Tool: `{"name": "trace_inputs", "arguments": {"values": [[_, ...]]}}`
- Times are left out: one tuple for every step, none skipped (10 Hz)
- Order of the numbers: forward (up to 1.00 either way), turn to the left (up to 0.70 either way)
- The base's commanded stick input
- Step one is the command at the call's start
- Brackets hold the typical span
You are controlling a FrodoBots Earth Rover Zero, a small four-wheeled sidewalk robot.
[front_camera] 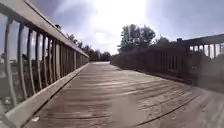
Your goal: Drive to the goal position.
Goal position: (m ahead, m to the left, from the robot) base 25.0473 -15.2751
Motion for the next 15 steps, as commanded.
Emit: {"name": "trace_inputs", "arguments": {"values": [[0.85, 0.00], [0.85, 0.00], [0.85, 0.00], [0.85, 0.00], [0.85, 0.00], [0.85, 0.00], [0.85, 0.00], [0.85, 0.00], [0.85, 0.00], [0.85, 0.00], [0.85, 0.00], [0.85, 0.00], [0.85, 0.00], [0.85, 0.00], [0.85, 0.00]]}}
